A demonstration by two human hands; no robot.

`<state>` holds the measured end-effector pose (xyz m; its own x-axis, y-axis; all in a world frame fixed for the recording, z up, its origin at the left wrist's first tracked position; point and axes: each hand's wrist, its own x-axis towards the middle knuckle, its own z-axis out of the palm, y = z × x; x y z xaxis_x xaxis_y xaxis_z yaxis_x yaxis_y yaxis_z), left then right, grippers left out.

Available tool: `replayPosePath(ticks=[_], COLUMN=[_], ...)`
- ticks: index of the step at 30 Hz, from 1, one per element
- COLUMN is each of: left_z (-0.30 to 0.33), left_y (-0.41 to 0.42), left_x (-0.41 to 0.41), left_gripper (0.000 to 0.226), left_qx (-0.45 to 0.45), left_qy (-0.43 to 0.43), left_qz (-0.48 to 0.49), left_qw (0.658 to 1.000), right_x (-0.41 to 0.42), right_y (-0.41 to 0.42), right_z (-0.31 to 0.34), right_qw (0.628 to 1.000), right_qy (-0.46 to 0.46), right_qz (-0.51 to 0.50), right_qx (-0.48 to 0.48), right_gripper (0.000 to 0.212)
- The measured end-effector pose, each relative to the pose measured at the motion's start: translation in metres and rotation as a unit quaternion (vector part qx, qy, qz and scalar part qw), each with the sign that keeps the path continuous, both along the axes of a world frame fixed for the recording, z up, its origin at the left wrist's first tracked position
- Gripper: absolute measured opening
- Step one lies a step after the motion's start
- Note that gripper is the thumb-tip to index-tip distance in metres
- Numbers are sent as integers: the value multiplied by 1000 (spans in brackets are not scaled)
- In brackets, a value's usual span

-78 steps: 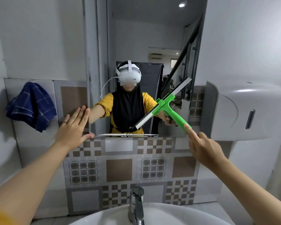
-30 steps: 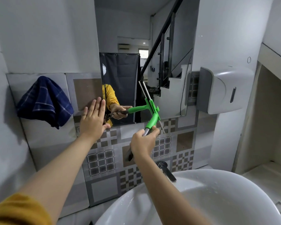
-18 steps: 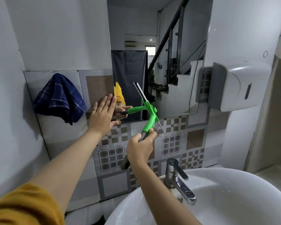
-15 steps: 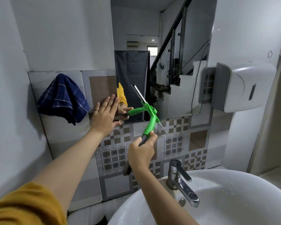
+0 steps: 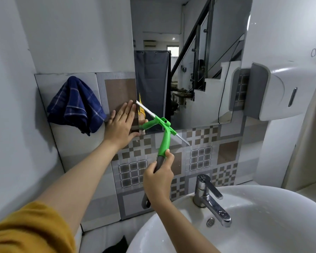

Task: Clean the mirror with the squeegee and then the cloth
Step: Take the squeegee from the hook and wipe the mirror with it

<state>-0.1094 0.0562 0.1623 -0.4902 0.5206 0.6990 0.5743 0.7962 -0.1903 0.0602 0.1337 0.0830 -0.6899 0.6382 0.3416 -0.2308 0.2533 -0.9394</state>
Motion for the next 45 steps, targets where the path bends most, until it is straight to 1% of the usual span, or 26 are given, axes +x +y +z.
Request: replayPosePath(ticks=[3, 6, 10, 13, 16, 19, 22, 27, 29, 34, 39, 42, 45], left_z=[-7, -20, -28, -25, -23, -23, -24, -27, -25, -26, -31, -22, -7], left_y=[-9, -21, -32, -34, -35, -37, -38, -39, -39, -41, -48, -45, -33], left_x=[2, 6, 11, 14, 16, 14, 11, 9, 12, 30, 57, 75, 98], left_gripper=[101, 96, 93, 92, 95, 96, 94, 93, 96, 115, 121, 118, 113], left_qx=[14, 7, -5, -7, -8, -9, -12, -7, -15, -48, -74, -75, -49], left_qy=[10, 14, 6, 4, -8, -3, 7, 18, 7, -25, -18, -29, -62], left_qz=[15, 40, 61, 66, 64, 54, 52, 52, 57, 63, 19, -33, -91], left_qw=[1000, 999, 998, 998, 998, 998, 999, 998, 998, 997, 997, 996, 993], right_x=[5, 8, 9, 10, 13, 18, 24, 23, 26, 38, 59, 73, 83], right_y=[10, 16, 20, 21, 24, 27, 30, 36, 37, 42, 62, 79, 102], right_z=[-6, -10, -14, -19, -29, -43, -55, -56, -53, -39, -10, 8, 28], right_qw=[999, 996, 993, 991, 986, 978, 975, 975, 974, 968, 944, 918, 887], right_qy=[-12, -20, -33, -47, -68, -112, -132, -123, -118, -129, -159, -175, -183], right_qz=[0, -6, -6, 2, 13, 23, 33, 33, 32, 28, 61, 85, 150], right_qx=[44, 83, 110, 127, 149, 177, 176, 182, 190, 214, 284, 345, 396], right_gripper=[45, 44, 44, 45, 47, 50, 51, 49, 48, 46, 41, 42, 42])
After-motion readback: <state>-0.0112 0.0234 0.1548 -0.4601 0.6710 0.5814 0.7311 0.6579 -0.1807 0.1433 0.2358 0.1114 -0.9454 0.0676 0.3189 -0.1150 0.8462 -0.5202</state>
